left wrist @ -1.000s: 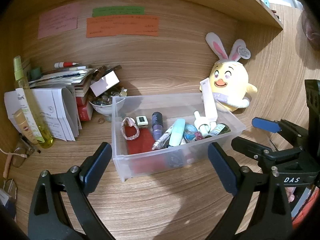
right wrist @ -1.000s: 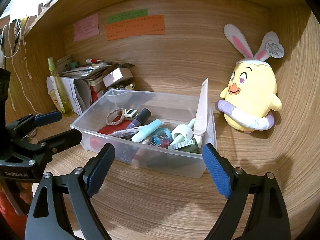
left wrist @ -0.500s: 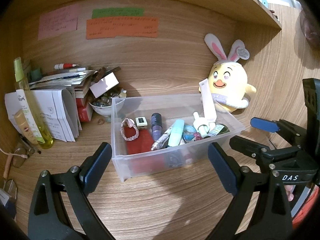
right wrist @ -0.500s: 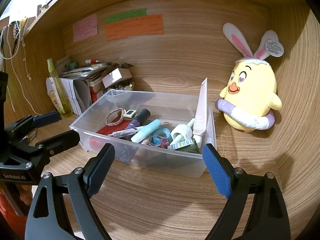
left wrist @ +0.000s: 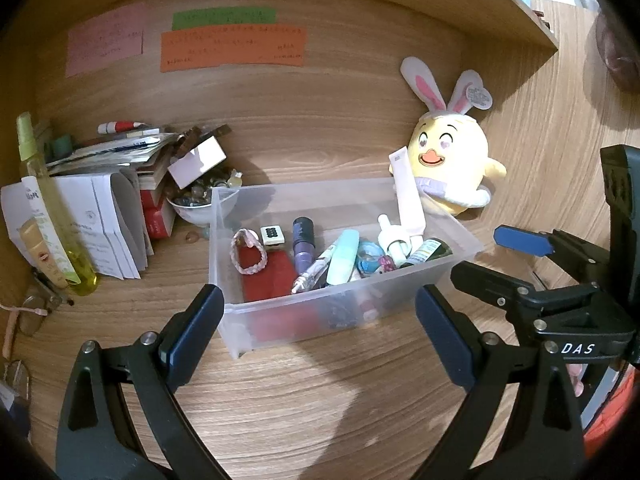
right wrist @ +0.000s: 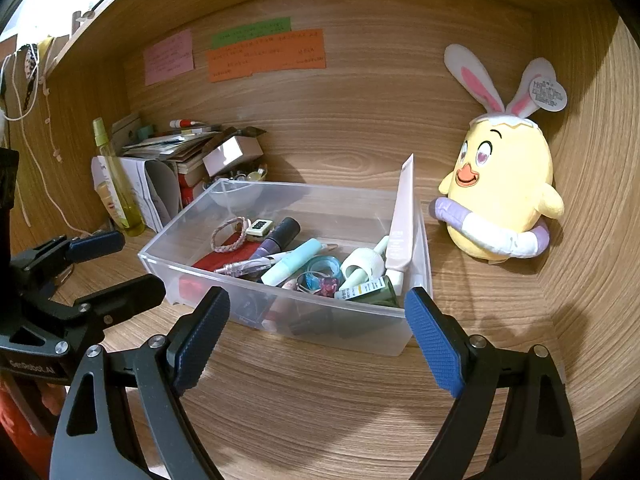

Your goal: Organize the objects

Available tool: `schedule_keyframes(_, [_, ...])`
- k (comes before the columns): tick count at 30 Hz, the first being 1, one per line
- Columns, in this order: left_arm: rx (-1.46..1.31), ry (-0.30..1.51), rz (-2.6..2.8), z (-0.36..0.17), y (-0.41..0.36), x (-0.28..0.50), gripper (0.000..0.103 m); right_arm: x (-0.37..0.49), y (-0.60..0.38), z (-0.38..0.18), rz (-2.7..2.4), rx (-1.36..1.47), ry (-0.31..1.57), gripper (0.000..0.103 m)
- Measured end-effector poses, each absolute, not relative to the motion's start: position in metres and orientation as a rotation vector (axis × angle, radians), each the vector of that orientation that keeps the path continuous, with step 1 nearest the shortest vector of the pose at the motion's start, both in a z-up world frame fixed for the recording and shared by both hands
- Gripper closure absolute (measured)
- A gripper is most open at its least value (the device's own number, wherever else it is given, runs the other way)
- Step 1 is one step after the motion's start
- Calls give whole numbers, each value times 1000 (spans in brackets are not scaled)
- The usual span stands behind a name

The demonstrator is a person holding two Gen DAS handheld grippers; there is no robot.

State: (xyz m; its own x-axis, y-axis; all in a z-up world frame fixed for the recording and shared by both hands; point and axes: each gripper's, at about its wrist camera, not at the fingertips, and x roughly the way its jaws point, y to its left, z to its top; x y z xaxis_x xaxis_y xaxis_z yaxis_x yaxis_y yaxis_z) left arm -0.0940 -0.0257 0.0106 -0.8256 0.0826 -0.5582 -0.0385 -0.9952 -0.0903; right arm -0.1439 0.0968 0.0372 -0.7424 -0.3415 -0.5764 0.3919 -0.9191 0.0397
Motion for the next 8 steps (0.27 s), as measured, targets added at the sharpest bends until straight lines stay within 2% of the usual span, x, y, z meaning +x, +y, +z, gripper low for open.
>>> schedule_keyframes(8, [-884,-102,2960,13,-25,-91,4,-144,96,37,-2614,850,108,15])
